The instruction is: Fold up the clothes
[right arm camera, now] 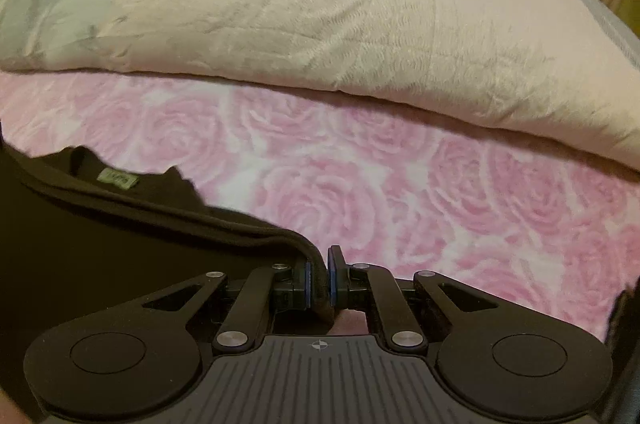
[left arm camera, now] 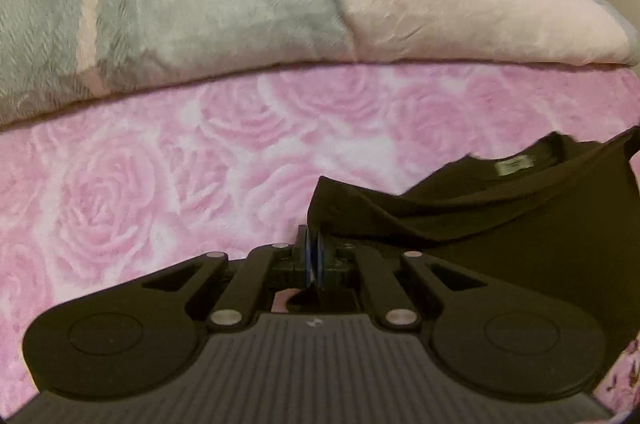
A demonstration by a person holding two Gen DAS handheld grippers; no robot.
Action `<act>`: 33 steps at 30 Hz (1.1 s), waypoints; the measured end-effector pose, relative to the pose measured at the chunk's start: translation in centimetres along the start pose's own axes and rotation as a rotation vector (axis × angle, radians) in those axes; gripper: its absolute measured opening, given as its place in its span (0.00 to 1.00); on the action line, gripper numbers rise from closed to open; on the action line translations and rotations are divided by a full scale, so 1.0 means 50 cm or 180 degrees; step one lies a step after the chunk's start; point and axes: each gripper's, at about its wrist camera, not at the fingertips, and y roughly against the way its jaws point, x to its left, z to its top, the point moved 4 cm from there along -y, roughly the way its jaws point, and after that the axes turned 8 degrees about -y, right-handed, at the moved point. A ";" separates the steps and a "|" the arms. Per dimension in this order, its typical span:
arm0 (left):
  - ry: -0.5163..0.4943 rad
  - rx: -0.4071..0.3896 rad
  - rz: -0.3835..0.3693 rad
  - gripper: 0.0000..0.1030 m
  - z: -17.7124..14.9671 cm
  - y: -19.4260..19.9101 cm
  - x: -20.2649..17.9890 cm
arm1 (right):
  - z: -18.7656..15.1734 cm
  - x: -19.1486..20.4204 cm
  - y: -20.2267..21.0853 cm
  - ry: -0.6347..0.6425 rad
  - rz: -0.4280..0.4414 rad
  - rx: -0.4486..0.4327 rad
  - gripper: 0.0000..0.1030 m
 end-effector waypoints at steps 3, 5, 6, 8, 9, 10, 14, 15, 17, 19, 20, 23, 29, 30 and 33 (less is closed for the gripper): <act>0.0129 0.0102 -0.0032 0.02 -0.018 -0.043 0.019 | 0.010 0.000 -0.043 -0.0106 -0.0045 0.0005 0.07; 0.0226 0.0132 0.0045 0.06 -0.025 -0.058 0.030 | 0.018 -0.013 -0.064 -0.0266 -0.0182 -0.0028 0.07; 0.0284 0.0133 0.0127 0.06 -0.026 -0.062 0.038 | 0.023 -0.024 -0.070 -0.0384 -0.0285 -0.0063 0.07; 0.0400 0.0087 0.0353 0.08 -0.027 -0.054 0.061 | 0.032 -0.043 -0.074 -0.0568 -0.0476 -0.0143 0.07; 0.0446 0.0050 0.0429 0.10 -0.028 -0.047 0.072 | 0.035 -0.051 -0.072 -0.0632 -0.0563 -0.0189 0.07; 0.0443 0.0013 0.0449 0.11 -0.031 -0.036 0.076 | 0.038 -0.051 -0.064 -0.0648 -0.0577 -0.0239 0.07; 0.0381 -0.0077 0.0333 0.19 -0.056 0.013 0.067 | 0.014 -0.007 -0.021 -0.0651 -0.0330 -0.0349 0.07; 0.0354 -0.0083 0.0262 0.21 -0.068 0.027 0.056 | 0.004 0.008 -0.010 -0.0645 -0.0250 -0.0369 0.07; 0.0314 -0.0080 0.0064 0.28 -0.099 0.056 0.026 | -0.028 0.048 0.007 -0.0656 0.0026 -0.0326 0.07; 0.0329 -0.0027 -0.0111 0.29 -0.137 0.081 -0.008 | -0.073 0.088 0.020 -0.0671 0.0245 -0.0203 0.07; 0.0347 0.0023 -0.0202 0.32 -0.158 0.091 -0.026 | -0.101 0.103 0.021 -0.0689 0.0311 -0.0116 0.07; 0.0436 0.0234 -0.0424 0.37 -0.231 0.104 -0.077 | -0.187 0.144 0.024 -0.0742 0.0467 0.0162 0.08; 0.0494 0.0656 -0.0567 0.39 -0.363 0.113 -0.149 | -0.281 0.160 0.058 -0.0625 0.0565 0.0167 0.47; 0.0529 0.0651 -0.0570 0.39 -0.372 0.123 -0.150 | -0.285 0.163 0.066 -0.0578 0.0541 0.0186 0.57; 0.0627 0.0638 -0.0579 0.39 -0.400 0.151 -0.154 | -0.312 0.170 0.092 -0.0495 0.0468 0.0262 0.98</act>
